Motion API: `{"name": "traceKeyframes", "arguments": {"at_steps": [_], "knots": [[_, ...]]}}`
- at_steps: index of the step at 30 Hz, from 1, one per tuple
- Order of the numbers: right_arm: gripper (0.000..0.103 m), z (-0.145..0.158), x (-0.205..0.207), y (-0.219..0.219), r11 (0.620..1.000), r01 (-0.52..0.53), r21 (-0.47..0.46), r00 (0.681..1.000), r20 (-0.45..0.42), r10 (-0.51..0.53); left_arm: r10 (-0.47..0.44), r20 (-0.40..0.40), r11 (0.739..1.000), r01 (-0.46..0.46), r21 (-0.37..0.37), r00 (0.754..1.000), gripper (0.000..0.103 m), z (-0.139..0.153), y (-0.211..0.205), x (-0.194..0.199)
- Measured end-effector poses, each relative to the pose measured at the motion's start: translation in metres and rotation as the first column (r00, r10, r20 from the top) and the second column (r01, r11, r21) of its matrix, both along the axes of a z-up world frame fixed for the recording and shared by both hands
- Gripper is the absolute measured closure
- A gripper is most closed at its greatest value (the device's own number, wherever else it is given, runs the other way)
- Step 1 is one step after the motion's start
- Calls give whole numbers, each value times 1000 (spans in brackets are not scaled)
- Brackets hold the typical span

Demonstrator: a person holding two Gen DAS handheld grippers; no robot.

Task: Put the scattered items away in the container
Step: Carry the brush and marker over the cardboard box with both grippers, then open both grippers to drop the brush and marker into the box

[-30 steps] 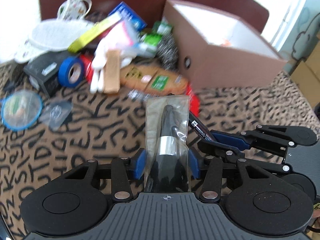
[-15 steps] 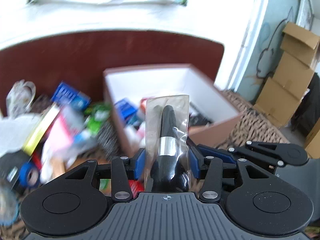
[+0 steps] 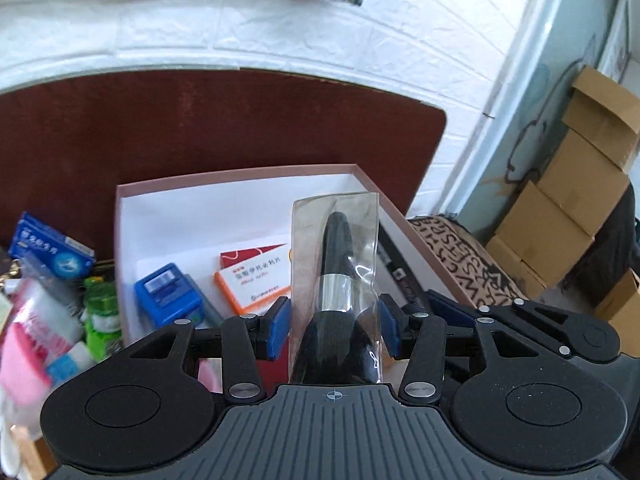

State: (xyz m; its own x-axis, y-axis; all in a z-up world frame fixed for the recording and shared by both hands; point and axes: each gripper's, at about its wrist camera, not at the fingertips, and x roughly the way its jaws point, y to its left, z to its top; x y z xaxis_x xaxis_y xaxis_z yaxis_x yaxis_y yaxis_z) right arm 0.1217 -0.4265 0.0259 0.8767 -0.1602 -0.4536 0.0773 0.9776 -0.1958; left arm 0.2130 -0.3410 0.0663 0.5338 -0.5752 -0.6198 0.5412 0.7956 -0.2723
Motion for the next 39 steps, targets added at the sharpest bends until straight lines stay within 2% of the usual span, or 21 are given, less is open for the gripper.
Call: {"name": "traceKeyframes", "arguments": {"at_steps": [7,14,15,17,20,21,23,24,25,27,30,39], "knots": [[87,-30,48,-33,998,61,0,993,-106,-61,4,-68,1000,-4,12,998,54,-28,-33,45],[87,-49,79,-50,996,83,-29,979,-186,-87,-22,-78,998,27,59,997,54,-54,-58,70],[87,-50,84,-51,996,87,-35,976,-196,-93,-23,-86,998,28,55,996,50,-56,-59,74],[87,-51,95,-56,996,88,-30,969,-227,-93,-38,-96,998,43,46,995,37,-61,-62,80],[78,-52,104,-60,997,82,-12,965,-250,-82,-54,-75,997,57,47,996,8,-61,-61,79],[71,-52,103,-59,997,76,-9,967,-243,-76,-59,-57,998,61,33,997,3,-60,-58,75],[48,-50,96,-54,999,46,-5,974,-220,-46,-70,-15,997,70,31,997,0,-56,-53,67],[27,-49,92,-51,999,43,-18,978,-206,-46,-73,2,996,73,46,997,0,-53,-53,63],[19,-49,87,-47,999,41,-35,982,-181,-47,-76,18,995,75,58,997,0,-52,-51,59],[14,-46,75,-40,998,13,-61,991,-130,-20,-81,48,994,77,78,996,0,-50,-48,51],[4,-41,59,-32,998,-16,-66,995,-101,9,-74,80,992,66,104,994,0,-49,-42,37],[1,-31,28,-13,997,-35,-70,998,-54,31,-49,73,995,43,86,996,0,-41,-27,11]]}}
